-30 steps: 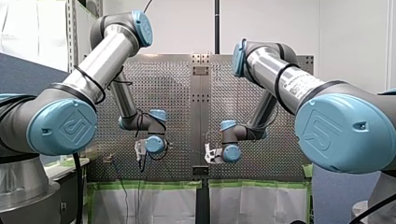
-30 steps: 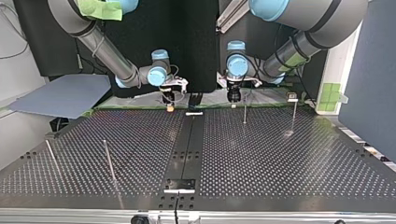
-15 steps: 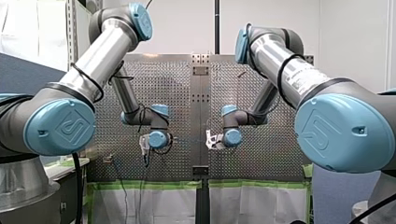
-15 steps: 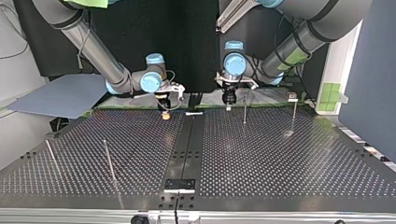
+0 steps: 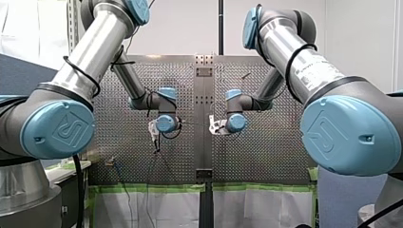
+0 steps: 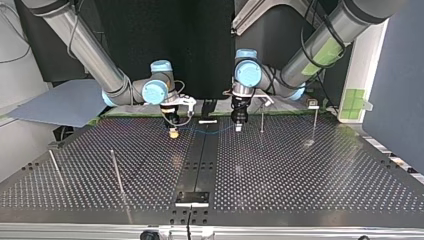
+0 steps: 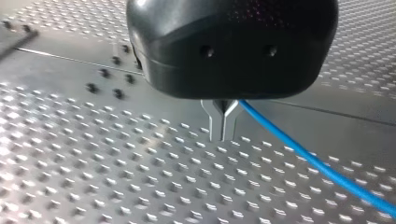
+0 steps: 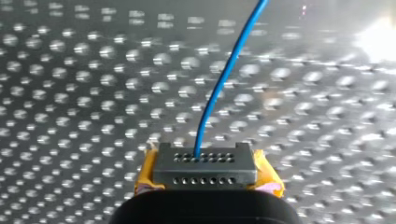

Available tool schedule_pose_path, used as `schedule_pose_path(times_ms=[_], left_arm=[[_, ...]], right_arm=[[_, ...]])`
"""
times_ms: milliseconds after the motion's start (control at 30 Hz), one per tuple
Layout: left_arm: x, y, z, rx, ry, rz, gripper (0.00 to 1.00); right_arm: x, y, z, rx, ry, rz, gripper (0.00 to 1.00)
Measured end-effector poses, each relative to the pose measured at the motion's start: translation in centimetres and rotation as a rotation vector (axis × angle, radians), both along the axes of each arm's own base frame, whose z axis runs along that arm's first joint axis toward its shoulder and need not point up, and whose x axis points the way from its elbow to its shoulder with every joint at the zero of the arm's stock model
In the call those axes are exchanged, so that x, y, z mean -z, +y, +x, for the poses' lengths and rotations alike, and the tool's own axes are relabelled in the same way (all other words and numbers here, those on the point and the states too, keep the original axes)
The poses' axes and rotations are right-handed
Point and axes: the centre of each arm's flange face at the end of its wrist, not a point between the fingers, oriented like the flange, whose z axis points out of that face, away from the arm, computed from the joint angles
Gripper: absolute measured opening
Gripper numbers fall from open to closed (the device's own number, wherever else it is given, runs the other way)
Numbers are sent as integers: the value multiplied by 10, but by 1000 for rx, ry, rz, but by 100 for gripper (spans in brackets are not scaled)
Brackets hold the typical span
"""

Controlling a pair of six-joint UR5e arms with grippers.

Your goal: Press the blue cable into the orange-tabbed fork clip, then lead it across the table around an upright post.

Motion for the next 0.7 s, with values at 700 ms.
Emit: schedule_pose_path(times_ms=[700], left_arm=[[-95,-33,16,50,-105,-105,0]], right_arm=[[-124,10,-2,-3,-91,-116,0]])
